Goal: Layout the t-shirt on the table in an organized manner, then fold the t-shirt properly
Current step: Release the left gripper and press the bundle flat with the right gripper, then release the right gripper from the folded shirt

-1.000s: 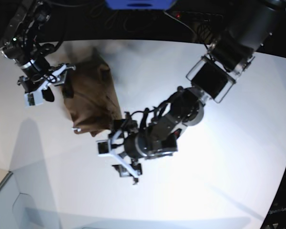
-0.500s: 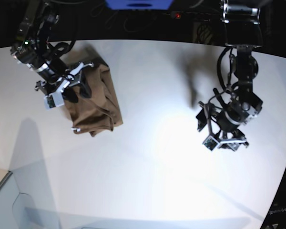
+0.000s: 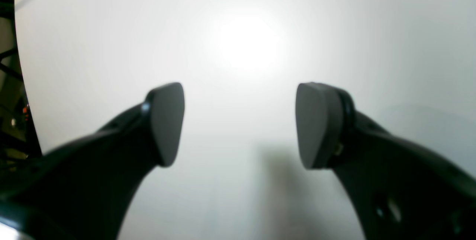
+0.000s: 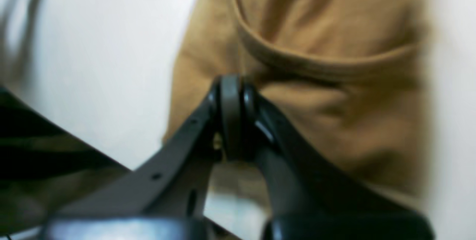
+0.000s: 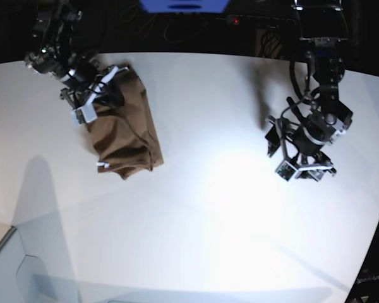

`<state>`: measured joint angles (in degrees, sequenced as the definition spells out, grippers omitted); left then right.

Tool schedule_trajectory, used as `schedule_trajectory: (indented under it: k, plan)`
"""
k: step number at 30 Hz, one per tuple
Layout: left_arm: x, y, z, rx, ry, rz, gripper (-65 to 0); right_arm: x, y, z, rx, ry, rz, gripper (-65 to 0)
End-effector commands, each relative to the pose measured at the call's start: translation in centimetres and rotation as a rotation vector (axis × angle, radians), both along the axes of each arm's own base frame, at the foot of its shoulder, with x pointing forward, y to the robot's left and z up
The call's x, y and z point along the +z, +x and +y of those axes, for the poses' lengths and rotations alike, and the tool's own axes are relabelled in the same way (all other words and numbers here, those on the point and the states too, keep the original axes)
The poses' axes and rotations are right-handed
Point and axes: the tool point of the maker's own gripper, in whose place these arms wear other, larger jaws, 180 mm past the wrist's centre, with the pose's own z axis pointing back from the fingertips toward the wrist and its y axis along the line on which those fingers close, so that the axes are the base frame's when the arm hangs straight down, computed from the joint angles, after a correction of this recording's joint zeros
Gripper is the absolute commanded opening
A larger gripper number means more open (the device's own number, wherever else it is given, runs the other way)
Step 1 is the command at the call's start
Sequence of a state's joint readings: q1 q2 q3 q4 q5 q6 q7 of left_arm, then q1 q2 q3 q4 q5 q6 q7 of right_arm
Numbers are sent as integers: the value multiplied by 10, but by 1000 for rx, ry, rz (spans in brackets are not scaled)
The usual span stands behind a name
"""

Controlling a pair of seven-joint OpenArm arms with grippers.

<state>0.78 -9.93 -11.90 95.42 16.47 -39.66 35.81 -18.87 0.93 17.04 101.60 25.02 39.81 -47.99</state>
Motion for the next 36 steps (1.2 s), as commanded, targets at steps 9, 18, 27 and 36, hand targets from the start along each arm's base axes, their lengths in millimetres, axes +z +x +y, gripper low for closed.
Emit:
schedule_trajectory:
  k: [9,18,27,36]
  plan:
    - [8,1,0,-3,-9,-31,-199,-18,-5,17,10,76,20,-650]
    - [4,-1,1,-2,-10,-20,-199,55,20,9,56,-20,-212,-650]
    - [-9,-16,0,-2,-9,18,-199,84,76,8,51,-13,-336,-650]
    - [-24,-36,1,-2,-6,69,-199,41,115,8,16,76,-224,-650]
